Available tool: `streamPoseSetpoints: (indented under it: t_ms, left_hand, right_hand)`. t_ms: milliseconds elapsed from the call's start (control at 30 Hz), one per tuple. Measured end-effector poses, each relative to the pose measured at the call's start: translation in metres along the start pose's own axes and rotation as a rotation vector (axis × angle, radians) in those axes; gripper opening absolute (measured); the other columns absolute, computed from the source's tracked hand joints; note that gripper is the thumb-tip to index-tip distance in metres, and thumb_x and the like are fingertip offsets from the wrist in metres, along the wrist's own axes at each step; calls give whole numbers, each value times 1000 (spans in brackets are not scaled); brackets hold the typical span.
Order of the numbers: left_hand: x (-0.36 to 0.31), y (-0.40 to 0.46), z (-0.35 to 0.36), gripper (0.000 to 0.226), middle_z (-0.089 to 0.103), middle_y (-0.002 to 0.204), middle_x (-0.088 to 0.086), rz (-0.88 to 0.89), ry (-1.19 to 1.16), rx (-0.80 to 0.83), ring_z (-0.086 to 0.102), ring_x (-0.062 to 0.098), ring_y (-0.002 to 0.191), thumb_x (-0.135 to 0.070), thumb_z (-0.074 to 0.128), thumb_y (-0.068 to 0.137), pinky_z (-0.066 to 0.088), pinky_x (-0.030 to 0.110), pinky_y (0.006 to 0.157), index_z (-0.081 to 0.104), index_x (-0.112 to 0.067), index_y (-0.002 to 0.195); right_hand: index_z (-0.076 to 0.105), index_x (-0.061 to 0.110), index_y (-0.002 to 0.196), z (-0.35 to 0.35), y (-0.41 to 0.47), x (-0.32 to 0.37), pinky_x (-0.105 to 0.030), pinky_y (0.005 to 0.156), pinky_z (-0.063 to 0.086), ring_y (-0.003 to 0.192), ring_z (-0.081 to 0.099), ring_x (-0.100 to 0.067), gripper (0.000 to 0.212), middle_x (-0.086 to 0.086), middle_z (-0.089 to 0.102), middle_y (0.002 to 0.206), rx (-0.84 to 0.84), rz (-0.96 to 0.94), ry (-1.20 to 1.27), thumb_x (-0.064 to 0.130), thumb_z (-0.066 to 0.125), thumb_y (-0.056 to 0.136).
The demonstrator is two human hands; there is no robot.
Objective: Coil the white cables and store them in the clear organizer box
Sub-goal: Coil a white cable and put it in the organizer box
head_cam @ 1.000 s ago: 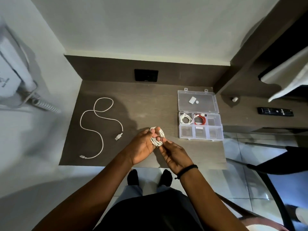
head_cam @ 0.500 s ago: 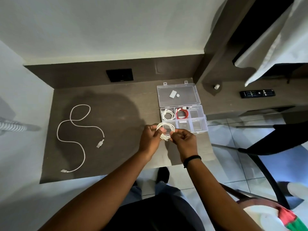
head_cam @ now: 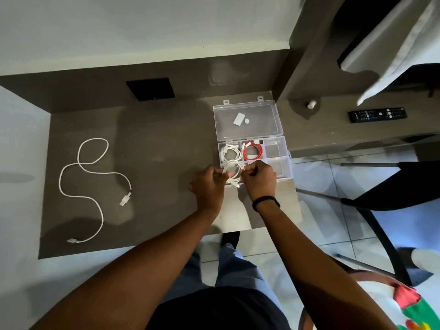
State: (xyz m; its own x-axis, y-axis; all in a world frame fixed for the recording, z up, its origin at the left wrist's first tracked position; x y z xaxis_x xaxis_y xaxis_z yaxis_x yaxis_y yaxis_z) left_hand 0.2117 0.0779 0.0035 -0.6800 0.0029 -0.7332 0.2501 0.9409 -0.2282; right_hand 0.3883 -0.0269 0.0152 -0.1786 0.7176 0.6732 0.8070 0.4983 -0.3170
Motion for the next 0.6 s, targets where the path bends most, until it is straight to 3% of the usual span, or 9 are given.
streamPoseSetpoints:
  t_ms: [133, 267, 433, 600]
  left_hand:
    - [-9, -6, 1, 30, 68, 84, 4, 204, 254, -71, 56, 33, 100, -49, 76, 84, 31, 43, 83, 66, -21, 87]
    - [-13, -4, 4, 38, 64, 105, 8, 320, 493, -102, 51, 33, 99, -61, 68, 85, 34, 43, 79, 65, -24, 91]
    - [-18, -1, 13, 45, 64, 120, -2, 357, 533, -9, 53, 31, 106, -60, 63, 88, 36, 44, 82, 59, -36, 126]
    - [-29, 0, 11, 33, 67, 114, -5, 442, 557, 16, 57, 31, 102, -55, 70, 86, 38, 44, 80, 71, -37, 114]
  right_hand:
    - [70, 13, 86, 7, 3, 10, -34, 71, 56, 78, 67, -27, 6, -7, 74, 82, 11, -83, -155, 15, 64, 88]
    - [73, 10, 92, 14, 4, 16, -35, 77, 57, 83, 66, -26, 9, -11, 73, 90, 21, -182, -267, 16, 68, 90]
    - [73, 8, 94, 18, 1, 17, -38, 78, 57, 87, 64, -28, 10, -13, 70, 96, 25, -261, -354, 16, 71, 89]
    - [72, 11, 92, 21, 2, 14, -33, 72, 54, 83, 65, -25, 9, -11, 69, 96, 76, -302, -294, 16, 65, 94]
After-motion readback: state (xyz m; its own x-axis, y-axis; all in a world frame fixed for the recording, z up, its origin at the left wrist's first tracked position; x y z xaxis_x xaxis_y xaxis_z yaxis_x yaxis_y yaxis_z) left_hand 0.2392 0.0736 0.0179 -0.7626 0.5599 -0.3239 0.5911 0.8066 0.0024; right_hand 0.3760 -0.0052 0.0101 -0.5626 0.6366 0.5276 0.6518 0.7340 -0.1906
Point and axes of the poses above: each hand's wrist, its own y-axis towards the middle knuckle, its own z-axis out of the palm, x = y × z, the point moved 10 cm from there along y, towards the middle knuckle
